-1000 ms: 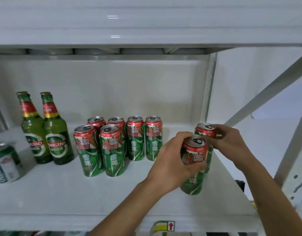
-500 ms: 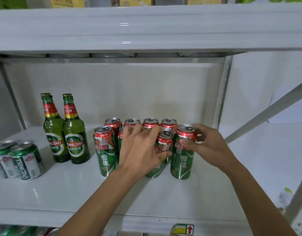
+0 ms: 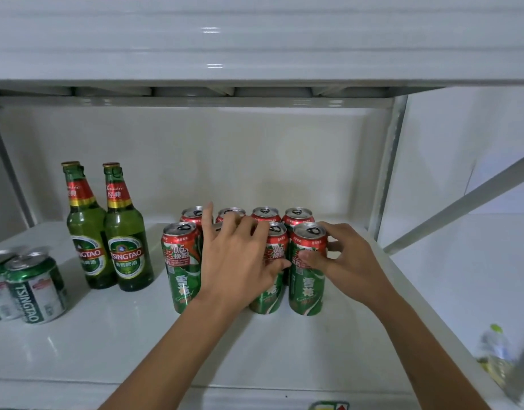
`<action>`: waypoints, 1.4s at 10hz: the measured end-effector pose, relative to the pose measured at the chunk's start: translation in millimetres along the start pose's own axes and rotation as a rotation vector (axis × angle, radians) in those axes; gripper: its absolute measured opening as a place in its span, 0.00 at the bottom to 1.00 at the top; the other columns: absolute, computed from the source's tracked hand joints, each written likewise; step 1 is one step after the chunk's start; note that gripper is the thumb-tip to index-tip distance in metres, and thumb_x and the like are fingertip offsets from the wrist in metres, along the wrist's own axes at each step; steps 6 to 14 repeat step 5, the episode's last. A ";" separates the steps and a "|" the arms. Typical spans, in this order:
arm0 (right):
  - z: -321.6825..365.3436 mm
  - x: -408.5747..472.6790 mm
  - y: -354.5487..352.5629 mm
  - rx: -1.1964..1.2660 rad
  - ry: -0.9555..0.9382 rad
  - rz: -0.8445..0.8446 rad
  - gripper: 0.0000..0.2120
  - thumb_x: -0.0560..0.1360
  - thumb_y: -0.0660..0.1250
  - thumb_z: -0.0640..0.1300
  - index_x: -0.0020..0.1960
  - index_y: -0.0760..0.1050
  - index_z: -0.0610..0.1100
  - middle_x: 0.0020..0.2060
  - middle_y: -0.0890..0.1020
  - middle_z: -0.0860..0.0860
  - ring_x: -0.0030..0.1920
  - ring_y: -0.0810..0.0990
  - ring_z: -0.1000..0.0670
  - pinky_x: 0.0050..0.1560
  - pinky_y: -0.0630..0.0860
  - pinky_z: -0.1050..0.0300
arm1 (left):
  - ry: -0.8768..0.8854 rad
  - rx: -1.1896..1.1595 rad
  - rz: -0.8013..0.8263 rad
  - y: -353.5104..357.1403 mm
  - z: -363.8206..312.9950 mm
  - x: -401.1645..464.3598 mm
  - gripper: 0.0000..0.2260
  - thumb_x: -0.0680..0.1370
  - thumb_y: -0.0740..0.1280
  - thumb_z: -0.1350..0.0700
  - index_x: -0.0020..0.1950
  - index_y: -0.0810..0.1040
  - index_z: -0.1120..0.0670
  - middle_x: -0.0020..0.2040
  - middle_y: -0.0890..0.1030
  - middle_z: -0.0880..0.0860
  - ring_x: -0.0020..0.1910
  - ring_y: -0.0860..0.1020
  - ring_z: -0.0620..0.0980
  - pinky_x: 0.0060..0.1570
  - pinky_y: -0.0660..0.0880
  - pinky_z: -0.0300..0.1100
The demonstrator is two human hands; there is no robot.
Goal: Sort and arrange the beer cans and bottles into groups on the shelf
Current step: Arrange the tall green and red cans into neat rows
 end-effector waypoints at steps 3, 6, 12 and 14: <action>1.9 -2.8 9.4 0.069 0.065 -0.027 0.26 0.74 0.77 0.46 0.68 0.74 0.59 0.56 0.75 0.64 0.52 0.77 0.64 0.52 0.75 0.69 | -0.011 -0.063 0.021 12.5 10.4 -2.9 0.35 0.71 0.62 0.25 0.65 0.79 0.50 0.63 0.80 0.50 0.67 0.76 0.57 0.78 0.49 0.68; 34.7 -22.9 3.6 -0.110 -0.226 -0.309 0.20 0.77 0.72 0.50 0.66 0.73 0.60 0.63 0.73 0.63 0.66 0.71 0.63 0.63 0.63 0.77 | 0.041 -0.376 -0.087 6.5 17.9 -7.6 0.29 0.78 0.59 0.29 0.73 0.73 0.43 0.69 0.74 0.43 0.73 0.70 0.47 0.78 0.52 0.66; 34.7 -22.9 3.6 -0.110 -0.226 -0.309 0.20 0.77 0.72 0.50 0.66 0.73 0.60 0.63 0.73 0.63 0.66 0.71 0.63 0.63 0.63 0.77 | 0.041 -0.376 -0.087 6.5 17.9 -7.6 0.29 0.78 0.59 0.29 0.73 0.73 0.43 0.69 0.74 0.43 0.73 0.70 0.47 0.78 0.52 0.66; 34.7 -22.9 3.6 -0.110 -0.226 -0.309 0.20 0.77 0.72 0.50 0.66 0.73 0.60 0.63 0.73 0.63 0.66 0.71 0.63 0.63 0.63 0.77 | 0.041 -0.376 -0.087 6.5 17.9 -7.6 0.29 0.78 0.59 0.29 0.73 0.73 0.43 0.69 0.74 0.43 0.73 0.70 0.47 0.78 0.52 0.66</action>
Point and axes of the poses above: each hand's wrist, its own x-axis towards the middle knuckle, its own y-axis out of the palm, z = x × y, the point moved 7 cm from there along x, towards the middle knuckle
